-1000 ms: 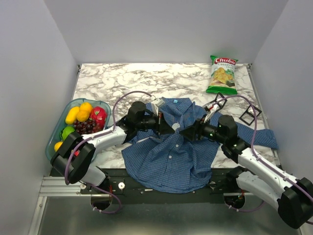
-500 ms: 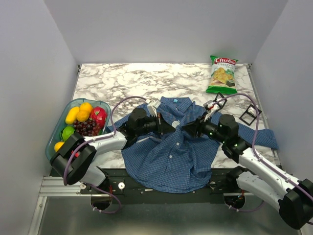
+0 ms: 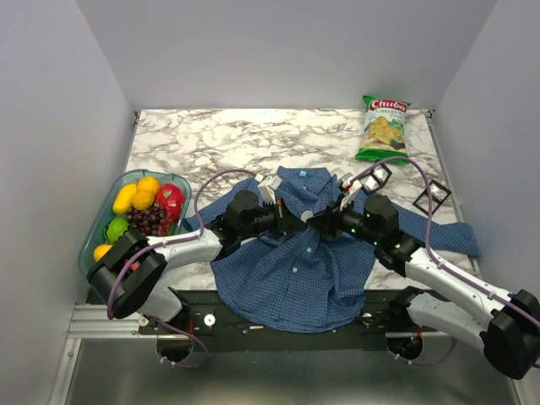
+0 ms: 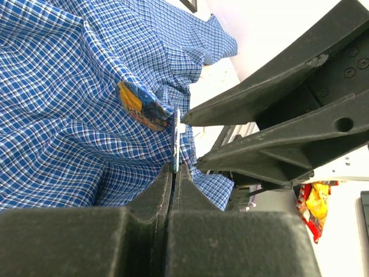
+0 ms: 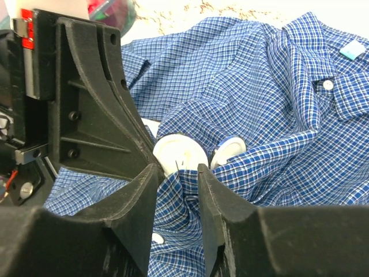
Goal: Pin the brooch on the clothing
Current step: Pin the brooch to the clothes.
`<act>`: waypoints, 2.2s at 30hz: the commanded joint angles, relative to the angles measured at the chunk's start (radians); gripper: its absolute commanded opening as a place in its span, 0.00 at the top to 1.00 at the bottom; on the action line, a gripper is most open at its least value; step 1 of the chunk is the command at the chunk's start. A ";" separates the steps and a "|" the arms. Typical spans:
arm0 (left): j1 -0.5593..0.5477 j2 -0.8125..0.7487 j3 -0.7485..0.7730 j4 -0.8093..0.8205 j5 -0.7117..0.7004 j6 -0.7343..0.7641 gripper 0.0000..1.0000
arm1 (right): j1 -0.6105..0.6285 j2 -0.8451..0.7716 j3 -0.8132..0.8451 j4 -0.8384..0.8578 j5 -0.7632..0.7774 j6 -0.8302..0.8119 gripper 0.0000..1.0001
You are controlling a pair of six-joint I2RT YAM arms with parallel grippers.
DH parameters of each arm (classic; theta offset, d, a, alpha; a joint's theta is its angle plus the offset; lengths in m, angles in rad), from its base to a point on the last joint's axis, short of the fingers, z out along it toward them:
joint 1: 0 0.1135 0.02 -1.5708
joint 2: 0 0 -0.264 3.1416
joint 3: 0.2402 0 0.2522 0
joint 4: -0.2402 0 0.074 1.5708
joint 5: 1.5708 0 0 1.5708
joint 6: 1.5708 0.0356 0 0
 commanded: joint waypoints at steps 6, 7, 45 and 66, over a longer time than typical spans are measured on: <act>-0.024 -0.024 -0.010 0.061 -0.041 -0.011 1.00 | 0.030 0.043 0.044 -0.009 0.083 -0.046 0.69; -0.023 -0.028 -0.012 0.061 -0.045 -0.011 1.00 | 0.033 0.046 0.047 -0.012 0.086 -0.049 0.71; 0.043 -0.044 0.093 -0.186 0.010 0.096 0.55 | 0.076 0.043 0.024 -0.035 0.088 -0.115 0.99; 0.043 0.020 0.140 -0.237 0.125 0.146 1.00 | 0.078 0.017 0.015 -0.055 0.134 -0.021 0.69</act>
